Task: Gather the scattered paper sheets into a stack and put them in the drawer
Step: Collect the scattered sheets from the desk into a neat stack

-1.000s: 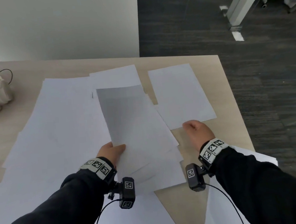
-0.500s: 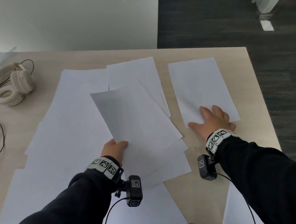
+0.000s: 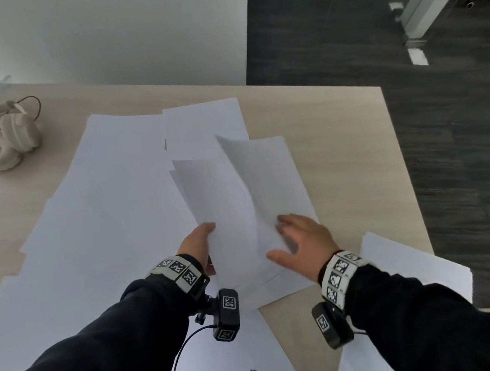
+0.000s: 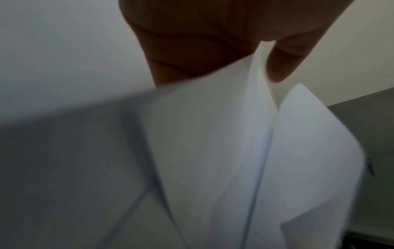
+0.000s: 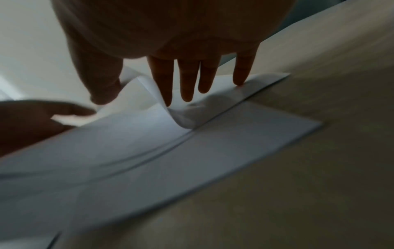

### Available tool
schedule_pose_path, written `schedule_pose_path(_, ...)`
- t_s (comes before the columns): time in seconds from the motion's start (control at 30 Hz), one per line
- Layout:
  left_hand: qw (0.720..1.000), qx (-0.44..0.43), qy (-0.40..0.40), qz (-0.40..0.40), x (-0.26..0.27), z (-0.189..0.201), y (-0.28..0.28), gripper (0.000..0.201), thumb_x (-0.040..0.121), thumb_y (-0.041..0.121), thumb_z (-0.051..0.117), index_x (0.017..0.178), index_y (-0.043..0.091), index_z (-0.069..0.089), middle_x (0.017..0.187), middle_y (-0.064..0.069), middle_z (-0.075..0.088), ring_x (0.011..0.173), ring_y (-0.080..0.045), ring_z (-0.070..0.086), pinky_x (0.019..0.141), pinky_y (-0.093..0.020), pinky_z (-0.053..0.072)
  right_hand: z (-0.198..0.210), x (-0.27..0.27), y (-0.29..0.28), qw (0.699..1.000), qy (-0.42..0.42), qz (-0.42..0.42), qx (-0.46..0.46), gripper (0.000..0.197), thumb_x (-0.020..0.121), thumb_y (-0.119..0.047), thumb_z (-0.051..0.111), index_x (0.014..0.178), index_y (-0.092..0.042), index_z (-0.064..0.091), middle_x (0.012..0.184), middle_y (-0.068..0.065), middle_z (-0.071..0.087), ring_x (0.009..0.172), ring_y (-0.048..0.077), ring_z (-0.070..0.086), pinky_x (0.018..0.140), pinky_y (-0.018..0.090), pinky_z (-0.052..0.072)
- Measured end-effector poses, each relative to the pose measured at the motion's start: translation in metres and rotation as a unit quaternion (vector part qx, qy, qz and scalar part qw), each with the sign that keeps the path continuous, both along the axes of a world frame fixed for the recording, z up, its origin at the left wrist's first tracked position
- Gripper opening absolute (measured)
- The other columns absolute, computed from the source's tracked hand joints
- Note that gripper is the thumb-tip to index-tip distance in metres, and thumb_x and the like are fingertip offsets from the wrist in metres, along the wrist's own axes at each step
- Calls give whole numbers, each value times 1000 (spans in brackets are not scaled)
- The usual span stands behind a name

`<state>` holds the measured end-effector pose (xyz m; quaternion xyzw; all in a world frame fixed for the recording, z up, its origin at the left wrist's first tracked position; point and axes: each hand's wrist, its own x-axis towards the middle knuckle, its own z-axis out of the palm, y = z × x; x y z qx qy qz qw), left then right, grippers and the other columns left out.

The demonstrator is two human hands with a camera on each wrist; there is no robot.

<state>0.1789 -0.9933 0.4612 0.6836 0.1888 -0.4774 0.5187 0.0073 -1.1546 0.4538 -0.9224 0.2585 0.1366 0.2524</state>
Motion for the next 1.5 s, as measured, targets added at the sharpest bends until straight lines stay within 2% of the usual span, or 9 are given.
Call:
schedule_pose_path(0.1, 998, -21, -3, -61, -8, 2, -1, 60, 73, 68, 67, 108, 20, 67, 97, -9, 76, 91, -34, 71, 87, -56, 55, 2, -6, 23, 996, 58, 61, 21, 84, 71, -86, 42, 143, -44, 34, 159, -19, 17, 148, 8, 9, 118, 41, 10)
schedule_pose_path(0.4, 953, 20, -206, -222, -18, 10, 9, 17, 87, 11, 61, 84, 28, 60, 84, 4, 68, 82, -21, 66, 71, -29, 50, 20, -32, 14, 981, -96, -124, 113, 61, 88, -44, 63, 143, -29, 42, 151, -9, 37, 140, 11, 32, 116, 28, 22)
schedule_pose_path(0.53, 962, -52, -202, -177, -27, 32, 15, 13, 87, 8, 63, 89, 21, 67, 82, -1, 73, 76, -22, 70, 67, -30, 53, 32, -47, -11, 862, -172, -387, 280, 78, 85, -29, 71, 149, -33, 27, 146, -3, 41, 129, 14, 44, 104, 34, 40)
schedule_pose_path(0.67, 968, -86, -184, -149, -36, 42, 13, 30, 64, 19, 70, 94, 16, 67, 89, -11, 75, 75, -27, 71, 73, -39, 58, 34, -60, -23, 786, -145, -430, 420, 61, 84, -25, 72, 138, -31, 45, 125, 10, 63, 104, 25, 64, 75, 33, 51)
schedule_pose_path(0.8, 959, -73, -196, -189, -52, 35, 9, 37, 73, 21, 77, 108, 18, 64, 94, -4, 75, 85, -26, 72, 81, -42, 58, 35, -68, -12, 742, -158, -438, 482, 26, 89, 5, 57, 113, -2, 65, 114, 28, 66, 95, 36, 66, 91, 53, 52)
schedule_pose_path(0.97, 929, -51, -271, -247, -82, 36, 7, 30, 84, 19, 71, 111, 27, 62, 92, 12, 71, 81, -6, 68, 64, -19, 48, 32, -83, 1, 780, -94, -421, 454, 21, 87, 1, 61, 107, -3, 68, 108, 26, 69, 97, 42, 65, 93, 63, 47)
schedule_pose_path(1.17, 919, -123, -326, -185, -88, 62, -2, 30, 79, 13, 79, 103, 28, 67, 89, 12, 75, 80, -2, 71, 71, -20, 52, 59, -96, -11, 802, -243, -409, 361, 16, 86, 2, 64, 83, -12, 71, 79, 3, 75, 73, 18, 70, 66, 24, 52)
schedule_pose_path(1.33, 923, -171, -311, -150, -90, 79, -3, 43, 72, 14, 82, 112, 14, 69, 99, 3, 76, 92, -13, 73, 82, -26, 54, 83, -109, -24, 829, -278, -361, 323, 10, 83, -6, 72, 90, 1, 72, 90, 13, 75, 84, 23, 70, 84, 35, 52)
schedule_pose_path(1.5, 920, -109, -293, -236, -109, 65, 4, 34, 79, 11, 79, 106, 27, 68, 98, 12, 74, 92, -5, 69, 85, -24, 48, 72, -126, -13, 875, -197, -307, 317, 14, 85, -12, 71, 97, -18, 71, 98, 0, 75, 92, 14, 70, 88, 26, 52)
